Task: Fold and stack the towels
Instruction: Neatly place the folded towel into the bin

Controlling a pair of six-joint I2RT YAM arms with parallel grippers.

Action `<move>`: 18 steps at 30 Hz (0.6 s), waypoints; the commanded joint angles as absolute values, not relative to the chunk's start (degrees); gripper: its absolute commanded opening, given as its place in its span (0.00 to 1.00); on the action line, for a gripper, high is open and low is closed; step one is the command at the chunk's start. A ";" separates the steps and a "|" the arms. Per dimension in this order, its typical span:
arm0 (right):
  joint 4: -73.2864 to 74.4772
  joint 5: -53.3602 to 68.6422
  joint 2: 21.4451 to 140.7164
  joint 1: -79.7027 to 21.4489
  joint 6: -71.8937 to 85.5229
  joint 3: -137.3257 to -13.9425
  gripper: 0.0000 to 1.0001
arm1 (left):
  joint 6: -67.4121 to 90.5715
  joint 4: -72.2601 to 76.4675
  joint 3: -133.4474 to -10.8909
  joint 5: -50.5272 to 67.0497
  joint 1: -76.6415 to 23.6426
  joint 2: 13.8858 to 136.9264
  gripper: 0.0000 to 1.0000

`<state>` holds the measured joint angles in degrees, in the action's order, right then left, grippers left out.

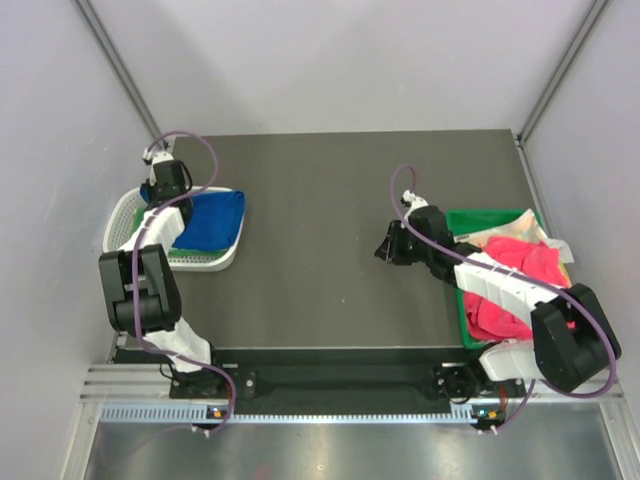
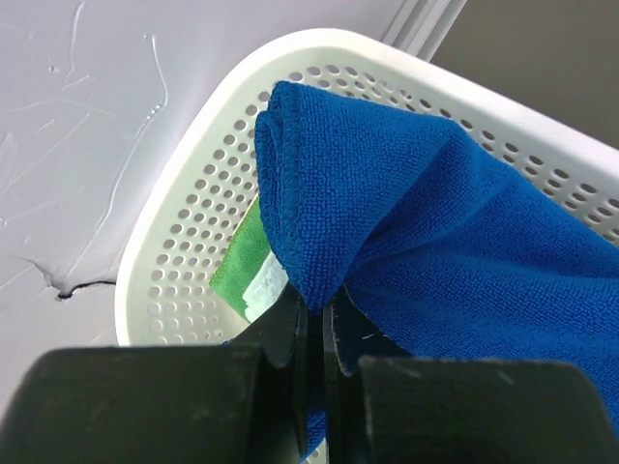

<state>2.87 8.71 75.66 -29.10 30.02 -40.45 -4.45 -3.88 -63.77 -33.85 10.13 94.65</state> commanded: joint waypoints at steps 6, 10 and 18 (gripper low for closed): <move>0.44 8.44 76.46 -29.71 29.01 -40.34 0.26 | -0.53 -1.93 -65.57 -35.07 13.44 96.33 0.00; 0.44 8.17 76.38 -29.71 29.00 -40.34 0.26 | -0.09 -1.06 -65.48 -34.46 13.62 96.68 0.01; 0.44 6.94 75.50 -29.71 28.65 -40.25 0.27 | 3.16 -1.50 -66.62 -36.12 13.89 98.09 0.30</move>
<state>2.68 7.99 76.25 -29.12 29.76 -40.16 0.60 -3.90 -64.49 -34.15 13.43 98.00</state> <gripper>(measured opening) 0.263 0.260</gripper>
